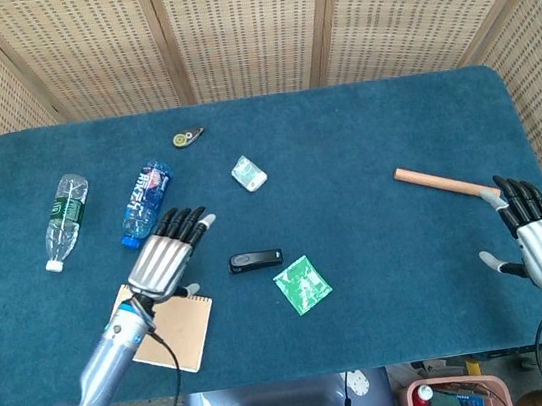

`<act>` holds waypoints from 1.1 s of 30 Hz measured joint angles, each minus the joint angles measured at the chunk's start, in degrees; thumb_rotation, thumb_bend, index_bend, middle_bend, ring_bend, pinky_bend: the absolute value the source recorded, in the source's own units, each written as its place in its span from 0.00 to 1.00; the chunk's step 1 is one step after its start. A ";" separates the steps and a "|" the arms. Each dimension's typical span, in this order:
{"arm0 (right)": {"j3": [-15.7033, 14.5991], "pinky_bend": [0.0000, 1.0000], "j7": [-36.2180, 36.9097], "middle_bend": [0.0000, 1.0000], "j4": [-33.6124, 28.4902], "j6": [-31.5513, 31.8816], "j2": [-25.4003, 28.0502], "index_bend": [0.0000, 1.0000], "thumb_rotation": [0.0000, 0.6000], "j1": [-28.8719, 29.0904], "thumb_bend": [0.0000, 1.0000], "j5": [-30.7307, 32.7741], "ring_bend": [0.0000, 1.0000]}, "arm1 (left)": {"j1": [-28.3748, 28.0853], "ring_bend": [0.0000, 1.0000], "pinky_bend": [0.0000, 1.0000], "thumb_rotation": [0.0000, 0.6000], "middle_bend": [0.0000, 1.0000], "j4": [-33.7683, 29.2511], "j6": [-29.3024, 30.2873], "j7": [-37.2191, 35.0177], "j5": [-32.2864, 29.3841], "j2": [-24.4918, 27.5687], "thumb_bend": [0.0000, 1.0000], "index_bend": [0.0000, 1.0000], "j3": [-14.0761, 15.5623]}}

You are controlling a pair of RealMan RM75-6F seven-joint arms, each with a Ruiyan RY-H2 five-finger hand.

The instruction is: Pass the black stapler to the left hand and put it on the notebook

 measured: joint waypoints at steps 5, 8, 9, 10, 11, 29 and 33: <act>1.17 0.05 1.05 0.06 -0.78 -0.57 0.96 0.17 1.00 -0.59 0.00 -0.30 0.00 | -7.19 0.00 0.08 1.00 0.01 7.01 -3.09 4.49 -8.22 -7.84 0.04 0.01 -0.75; 2.06 0.05 1.35 0.06 -0.93 -0.60 1.25 0.17 1.00 -0.98 0.00 -0.49 0.00 | -10.90 0.02 0.12 1.00 0.05 12.38 -3.86 6.80 -11.76 -12.53 0.05 0.06 -0.77; 2.32 0.05 1.54 0.07 -0.98 -0.71 1.33 0.17 1.00 -1.11 0.00 -0.51 0.00 | -11.85 0.03 0.13 1.00 0.07 14.00 -4.01 7.19 -12.67 -13.85 0.06 0.08 -0.83; 2.44 0.05 1.60 0.07 -0.99 -0.85 1.38 0.17 1.00 -1.17 0.00 -0.50 0.00 | -12.72 0.05 0.15 1.00 0.10 15.61 -4.17 7.45 -13.52 -15.10 0.07 0.12 -0.91; 2.60 0.05 1.65 0.07 -0.98 -1.04 1.41 0.17 1.00 -1.23 0.00 -0.47 0.00 | -13.84 0.06 0.17 1.00 0.11 17.73 -4.42 7.67 -14.54 -16.64 0.08 0.14 -1.03; 5.51 0.04 3.85 0.08 0.28 -4.16 1.52 0.17 1.00 -2.12 0.00 0.02 0.00 | -21.94 0.27 0.38 1.00 0.34 36.06 -8.88 2.39 -17.16 -28.33 0.15 0.41 -0.73; 5.83 0.04 4.47 0.09 0.38 -4.35 1.52 0.17 1.00 -2.23 0.00 -0.07 0.00 | -22.49 0.38 0.46 1.00 0.46 38.00 -8.79 1.81 -17.62 -29.77 0.20 0.56 -0.74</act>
